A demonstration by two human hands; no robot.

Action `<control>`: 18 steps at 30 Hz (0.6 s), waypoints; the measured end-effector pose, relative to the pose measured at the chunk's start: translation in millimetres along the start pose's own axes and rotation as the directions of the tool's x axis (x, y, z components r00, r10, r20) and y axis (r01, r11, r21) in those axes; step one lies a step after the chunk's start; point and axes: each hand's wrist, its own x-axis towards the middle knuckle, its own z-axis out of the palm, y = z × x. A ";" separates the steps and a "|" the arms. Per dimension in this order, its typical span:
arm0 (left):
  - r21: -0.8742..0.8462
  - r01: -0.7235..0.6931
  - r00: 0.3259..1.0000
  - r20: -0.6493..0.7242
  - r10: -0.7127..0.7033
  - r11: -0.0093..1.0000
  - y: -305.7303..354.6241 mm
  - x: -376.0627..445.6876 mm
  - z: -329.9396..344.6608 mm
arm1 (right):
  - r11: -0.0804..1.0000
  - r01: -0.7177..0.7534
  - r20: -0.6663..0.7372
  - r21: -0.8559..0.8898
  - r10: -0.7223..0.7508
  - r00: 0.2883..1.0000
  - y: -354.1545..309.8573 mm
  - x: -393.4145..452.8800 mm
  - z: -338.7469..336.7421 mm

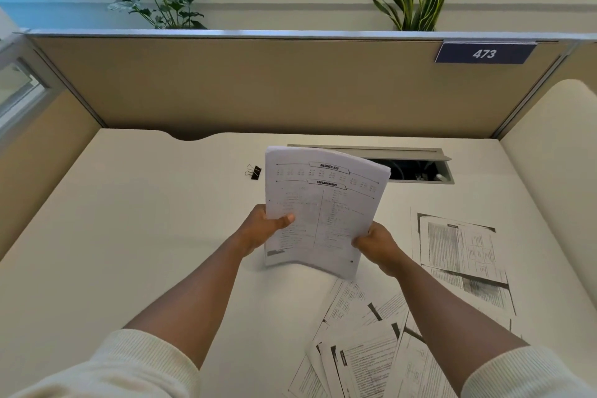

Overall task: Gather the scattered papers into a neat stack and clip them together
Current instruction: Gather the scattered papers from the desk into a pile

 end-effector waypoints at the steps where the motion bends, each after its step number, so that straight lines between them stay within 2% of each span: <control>1: 0.004 -0.004 1.000 0.001 0.004 1.000 2.7 0.0 0.5 | 1.000 -0.005 0.022 0.015 0.005 1.000 2.3 0.3 -1.8; 7: -0.005 0.000 1.000 0.030 0.000 1.000 10.1 -3.6 5.5 | 0.994 -0.067 0.131 0.086 0.055 0.990 11.0 -4.5 -7.2; 10: 0.002 0.045 0.997 0.060 -0.045 0.999 4.4 -5.7 4.4 | 0.980 -0.146 0.147 0.135 0.125 0.981 17.8 -4.9 -9.7; 14: -0.035 0.205 0.970 0.137 -0.199 0.978 -11.1 -10.2 -2.1 | 0.939 -0.247 0.152 0.239 0.216 0.965 25.4 -7.6 -10.6; 18: -0.030 0.345 0.912 0.246 -0.328 0.938 -22.6 -22.1 -4.5 | 0.916 -0.273 0.125 0.293 0.247 0.961 32.1 -7.5 -11.6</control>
